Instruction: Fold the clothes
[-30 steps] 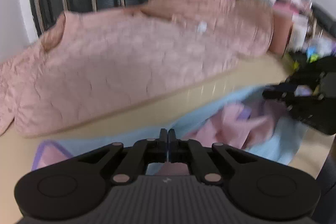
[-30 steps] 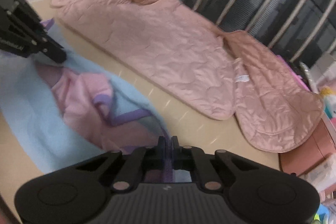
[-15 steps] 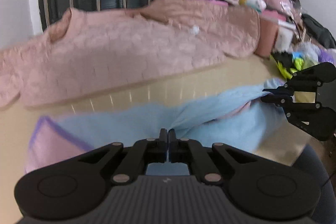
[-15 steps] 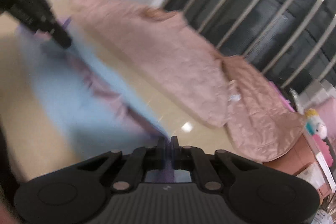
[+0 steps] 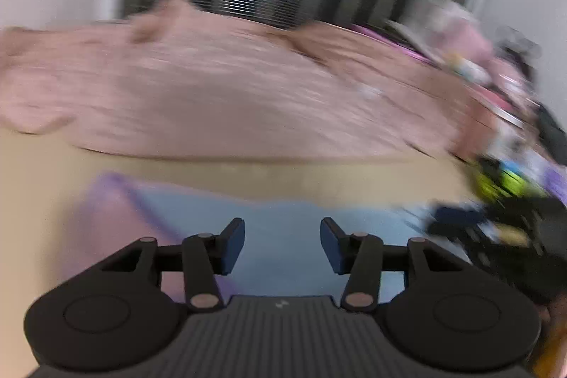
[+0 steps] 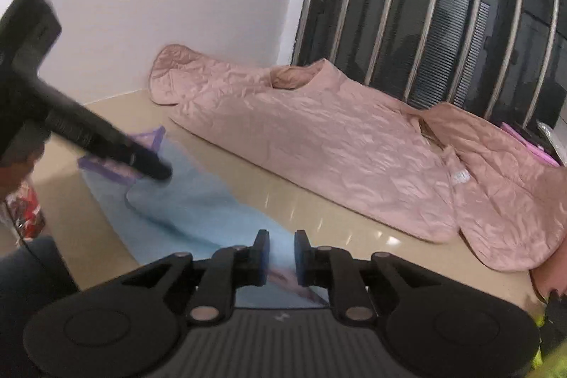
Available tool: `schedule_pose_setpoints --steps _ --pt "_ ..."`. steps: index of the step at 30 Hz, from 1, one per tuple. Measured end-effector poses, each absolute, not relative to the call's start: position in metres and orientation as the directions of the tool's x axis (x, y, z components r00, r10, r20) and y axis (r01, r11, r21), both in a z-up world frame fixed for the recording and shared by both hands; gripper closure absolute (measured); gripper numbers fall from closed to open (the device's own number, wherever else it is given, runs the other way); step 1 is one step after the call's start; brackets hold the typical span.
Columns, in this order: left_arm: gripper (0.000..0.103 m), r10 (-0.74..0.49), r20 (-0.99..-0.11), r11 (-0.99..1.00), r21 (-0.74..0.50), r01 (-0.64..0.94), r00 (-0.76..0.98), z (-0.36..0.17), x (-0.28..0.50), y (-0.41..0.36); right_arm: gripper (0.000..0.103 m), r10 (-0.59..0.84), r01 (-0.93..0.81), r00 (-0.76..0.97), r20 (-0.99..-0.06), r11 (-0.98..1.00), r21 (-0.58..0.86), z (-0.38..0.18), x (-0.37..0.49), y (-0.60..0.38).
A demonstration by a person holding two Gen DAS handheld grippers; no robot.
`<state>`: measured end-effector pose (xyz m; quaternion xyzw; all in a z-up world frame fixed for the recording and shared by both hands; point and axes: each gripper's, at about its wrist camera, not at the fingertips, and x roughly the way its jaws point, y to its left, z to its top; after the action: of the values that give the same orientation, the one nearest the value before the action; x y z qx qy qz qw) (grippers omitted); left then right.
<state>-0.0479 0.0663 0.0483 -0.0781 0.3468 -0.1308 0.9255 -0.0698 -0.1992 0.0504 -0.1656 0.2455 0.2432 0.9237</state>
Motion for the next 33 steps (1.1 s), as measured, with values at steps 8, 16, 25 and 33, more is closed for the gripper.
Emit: schedule_pose_setpoints --steps 8,16,25,33 --pt "0.054 -0.17 -0.735 0.985 -0.104 0.14 0.657 0.021 0.008 0.114 0.091 0.265 -0.48 0.736 -0.624 0.853 -0.204 0.022 -0.057 -0.179" --pt "0.102 -0.316 -0.659 0.926 -0.371 0.069 0.682 0.013 0.024 0.141 0.087 0.241 -0.445 0.759 -0.604 0.87 -0.211 0.025 -0.062 -0.177" --pt "0.102 -0.28 -0.607 0.871 -0.486 -0.069 0.744 -0.005 0.028 0.168 0.081 0.238 -0.443 0.752 -0.614 0.873 -0.204 0.022 -0.063 -0.169" --pt "0.102 -0.166 -0.61 0.89 -0.431 -0.148 0.775 -0.004 0.001 0.18 0.082 0.234 -0.443 0.755 -0.612 0.871 -0.213 0.02 -0.062 -0.163"
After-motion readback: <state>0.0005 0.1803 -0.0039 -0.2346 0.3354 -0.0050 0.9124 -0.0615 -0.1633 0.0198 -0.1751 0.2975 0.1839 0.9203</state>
